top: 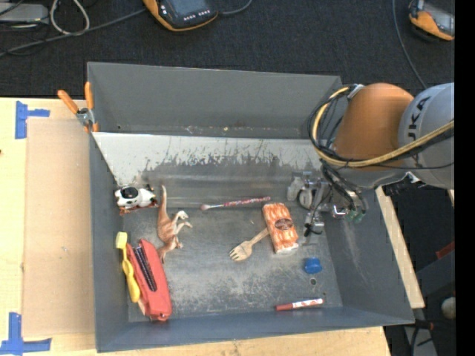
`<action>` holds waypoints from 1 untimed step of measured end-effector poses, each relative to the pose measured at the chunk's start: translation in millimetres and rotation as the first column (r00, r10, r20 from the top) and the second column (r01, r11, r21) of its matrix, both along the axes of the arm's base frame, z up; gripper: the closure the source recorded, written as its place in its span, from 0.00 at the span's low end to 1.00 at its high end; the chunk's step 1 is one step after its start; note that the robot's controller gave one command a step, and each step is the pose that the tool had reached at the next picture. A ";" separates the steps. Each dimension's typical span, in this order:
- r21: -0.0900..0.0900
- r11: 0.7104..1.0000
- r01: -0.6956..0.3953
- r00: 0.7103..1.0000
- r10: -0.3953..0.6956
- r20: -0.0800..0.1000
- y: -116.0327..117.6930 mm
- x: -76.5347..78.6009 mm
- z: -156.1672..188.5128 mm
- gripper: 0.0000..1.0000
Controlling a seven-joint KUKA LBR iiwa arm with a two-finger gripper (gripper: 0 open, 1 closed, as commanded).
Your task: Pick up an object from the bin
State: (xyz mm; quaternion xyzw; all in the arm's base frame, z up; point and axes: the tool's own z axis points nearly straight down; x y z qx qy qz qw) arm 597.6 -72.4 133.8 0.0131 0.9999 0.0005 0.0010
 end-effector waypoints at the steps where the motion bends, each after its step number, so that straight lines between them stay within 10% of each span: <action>1: 0.001 1.000 0.021 1.000 -0.021 -0.004 4.0 -6.9 -39.6 0.00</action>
Offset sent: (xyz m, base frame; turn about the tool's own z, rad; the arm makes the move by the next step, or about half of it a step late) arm -0.0347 0.0107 -0.0338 -0.0062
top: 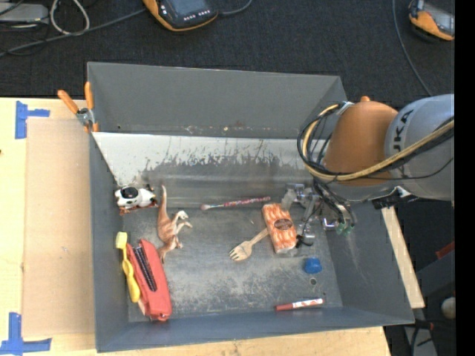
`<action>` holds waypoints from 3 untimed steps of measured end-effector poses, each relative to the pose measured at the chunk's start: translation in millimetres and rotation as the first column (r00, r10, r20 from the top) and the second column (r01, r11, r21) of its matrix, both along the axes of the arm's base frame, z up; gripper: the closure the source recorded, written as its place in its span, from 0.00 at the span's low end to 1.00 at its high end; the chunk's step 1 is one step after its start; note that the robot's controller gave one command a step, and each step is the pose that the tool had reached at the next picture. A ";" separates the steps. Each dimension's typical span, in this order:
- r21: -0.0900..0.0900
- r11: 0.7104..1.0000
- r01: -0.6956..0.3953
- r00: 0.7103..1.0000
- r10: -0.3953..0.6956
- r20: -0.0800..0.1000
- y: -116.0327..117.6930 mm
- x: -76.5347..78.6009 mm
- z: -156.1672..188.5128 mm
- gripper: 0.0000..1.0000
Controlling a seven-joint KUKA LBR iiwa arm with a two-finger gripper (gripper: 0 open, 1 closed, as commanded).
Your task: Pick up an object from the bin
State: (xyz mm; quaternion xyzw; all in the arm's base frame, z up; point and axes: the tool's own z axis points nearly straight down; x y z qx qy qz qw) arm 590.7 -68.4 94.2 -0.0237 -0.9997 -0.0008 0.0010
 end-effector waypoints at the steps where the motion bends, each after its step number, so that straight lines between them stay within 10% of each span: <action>1: 0.001 1.000 -0.026 1.000 0.026 -0.004 7.1 -29.3 4.7 0.00; 2: 0.001 0.997 0.079 0.997 -0.079 0.006 4.4 -8.0 -24.8 0.00; 3: 0.002 1.000 0.024 1.000 -0.024 0.002 -4.1 -24.5 -23.6 1.00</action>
Offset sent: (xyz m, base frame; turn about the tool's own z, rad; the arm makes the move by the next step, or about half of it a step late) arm -0.0082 0.0043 -0.0242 0.0797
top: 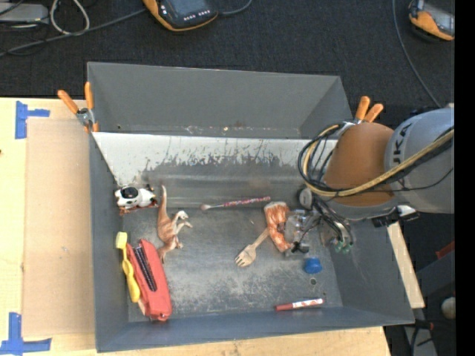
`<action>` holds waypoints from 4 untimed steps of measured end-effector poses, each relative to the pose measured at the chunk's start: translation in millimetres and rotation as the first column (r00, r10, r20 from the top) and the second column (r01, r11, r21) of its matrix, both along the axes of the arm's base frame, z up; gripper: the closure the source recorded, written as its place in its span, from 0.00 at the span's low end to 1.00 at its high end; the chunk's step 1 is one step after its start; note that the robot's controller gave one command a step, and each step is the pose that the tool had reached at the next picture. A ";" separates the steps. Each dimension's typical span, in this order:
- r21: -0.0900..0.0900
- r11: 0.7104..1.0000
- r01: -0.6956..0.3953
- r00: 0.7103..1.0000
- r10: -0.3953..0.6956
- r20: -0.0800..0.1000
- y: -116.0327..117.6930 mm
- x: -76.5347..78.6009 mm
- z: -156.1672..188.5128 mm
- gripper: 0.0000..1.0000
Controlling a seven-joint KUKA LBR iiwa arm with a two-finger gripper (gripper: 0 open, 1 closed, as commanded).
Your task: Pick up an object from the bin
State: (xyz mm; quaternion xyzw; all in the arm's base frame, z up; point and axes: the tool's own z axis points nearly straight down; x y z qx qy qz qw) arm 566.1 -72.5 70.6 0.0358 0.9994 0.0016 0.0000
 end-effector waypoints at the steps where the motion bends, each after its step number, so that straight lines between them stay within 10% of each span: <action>1: 0.000 1.000 -0.001 1.000 0.001 0.000 0.1 0.0 0.0 1.00; 4: 0.001 1.000 -0.002 1.000 0.002 -0.002 0.7 -1.2 68.6 1.00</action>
Offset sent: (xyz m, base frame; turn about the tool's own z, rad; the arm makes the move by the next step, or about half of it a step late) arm 0.0001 0.0002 0.0921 -0.0006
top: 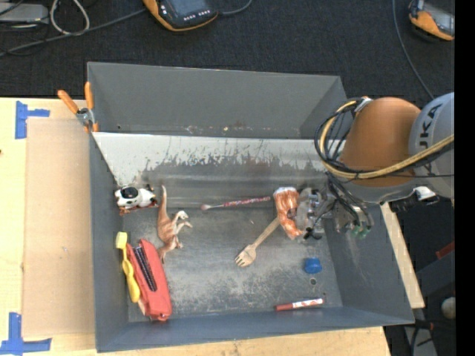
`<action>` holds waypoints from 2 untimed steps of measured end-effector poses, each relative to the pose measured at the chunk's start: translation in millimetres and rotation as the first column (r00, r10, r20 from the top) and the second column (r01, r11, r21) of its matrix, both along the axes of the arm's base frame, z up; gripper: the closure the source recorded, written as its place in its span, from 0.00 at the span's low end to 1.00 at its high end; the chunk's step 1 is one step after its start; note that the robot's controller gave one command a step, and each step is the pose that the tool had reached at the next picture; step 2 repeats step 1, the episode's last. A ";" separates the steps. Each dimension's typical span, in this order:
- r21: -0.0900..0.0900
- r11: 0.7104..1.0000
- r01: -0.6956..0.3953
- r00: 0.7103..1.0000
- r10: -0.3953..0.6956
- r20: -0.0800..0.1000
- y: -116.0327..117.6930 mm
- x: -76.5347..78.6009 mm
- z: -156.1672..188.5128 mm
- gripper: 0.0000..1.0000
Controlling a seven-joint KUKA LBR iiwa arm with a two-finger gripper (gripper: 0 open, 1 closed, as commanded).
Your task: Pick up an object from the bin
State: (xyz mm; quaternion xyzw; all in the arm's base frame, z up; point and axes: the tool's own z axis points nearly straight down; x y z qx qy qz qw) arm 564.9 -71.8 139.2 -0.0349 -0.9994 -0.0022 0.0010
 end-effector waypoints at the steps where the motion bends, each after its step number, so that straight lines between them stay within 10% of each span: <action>1: 0.001 1.000 0.000 1.000 0.000 -0.004 0.1 -0.6 45.8 1.00; 2: 0.001 1.000 0.000 1.000 0.000 -0.004 0.1 -0.6 45.8 1.00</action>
Offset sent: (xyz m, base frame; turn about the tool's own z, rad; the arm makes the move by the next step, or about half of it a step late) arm -0.0013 0.0003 0.1082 -0.0001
